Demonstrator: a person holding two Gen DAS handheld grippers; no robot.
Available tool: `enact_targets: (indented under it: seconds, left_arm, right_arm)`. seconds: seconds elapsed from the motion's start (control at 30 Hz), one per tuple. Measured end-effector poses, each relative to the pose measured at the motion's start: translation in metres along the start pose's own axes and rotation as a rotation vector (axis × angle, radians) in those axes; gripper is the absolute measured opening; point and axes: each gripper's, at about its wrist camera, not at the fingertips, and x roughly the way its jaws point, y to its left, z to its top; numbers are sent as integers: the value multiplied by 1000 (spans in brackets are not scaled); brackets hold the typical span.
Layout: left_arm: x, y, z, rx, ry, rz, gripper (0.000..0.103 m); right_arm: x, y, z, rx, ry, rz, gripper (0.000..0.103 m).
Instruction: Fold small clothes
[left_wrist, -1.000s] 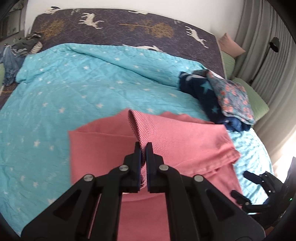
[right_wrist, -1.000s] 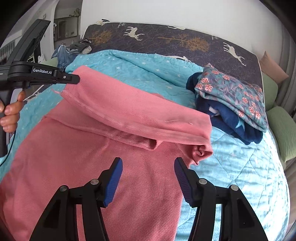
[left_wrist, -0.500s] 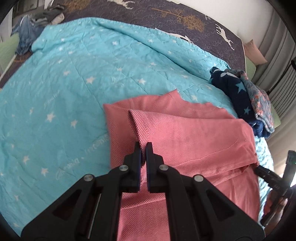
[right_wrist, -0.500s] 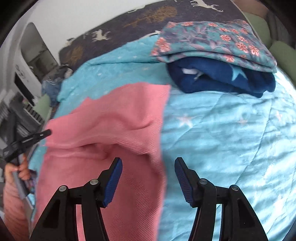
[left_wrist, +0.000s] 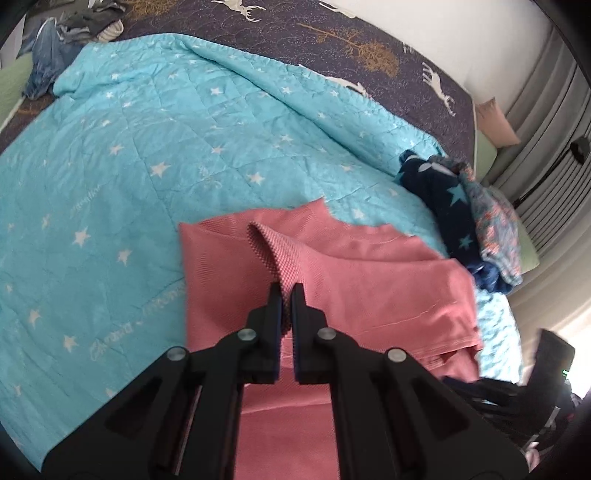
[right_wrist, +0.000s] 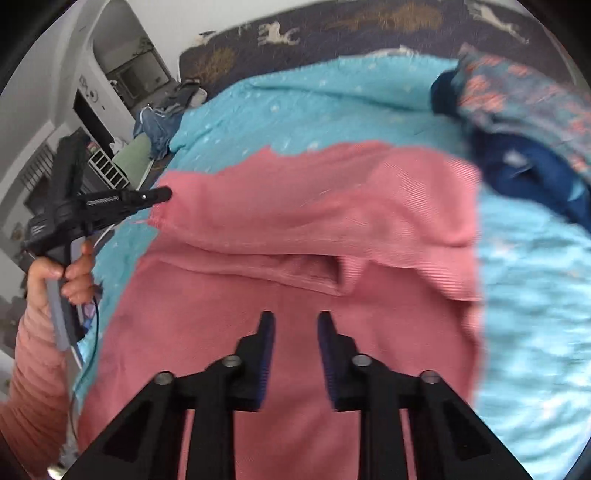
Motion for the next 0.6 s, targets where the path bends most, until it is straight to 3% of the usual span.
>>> enact_targets:
  seconds: [0.07, 0.1, 0.17, 0.27, 0.37, 0.43, 0.6]
  left_arm:
    - [-7, -5, 2, 4, -17, -7, 5]
    - [-13, -8, 4, 14, -36, 9, 5]
    - [-21, -11, 7, 41, -75, 87, 5]
    - [-26, -12, 8, 75, -103, 139, 5]
    - [-21, -6, 7, 60, -86, 129, 5]
    - [-16, -3, 4, 45, -69, 100, 5]
    - [-15, -8, -1, 53, -58, 74, 5]
  right_arm:
    - [15, 1, 10, 70, -3, 80, 11]
    - [18, -1, 13, 96, -12, 69, 11]
    - [19, -16, 19, 183, -56, -78, 11]
    - [-2, -41, 13, 304, -137, -126, 10]
    - [-29, -54, -6, 376, -214, -176, 13]
    - [-43, -63, -17, 432, -278, -257, 18]
    - [-51, -80, -23, 476, -214, -187, 19]
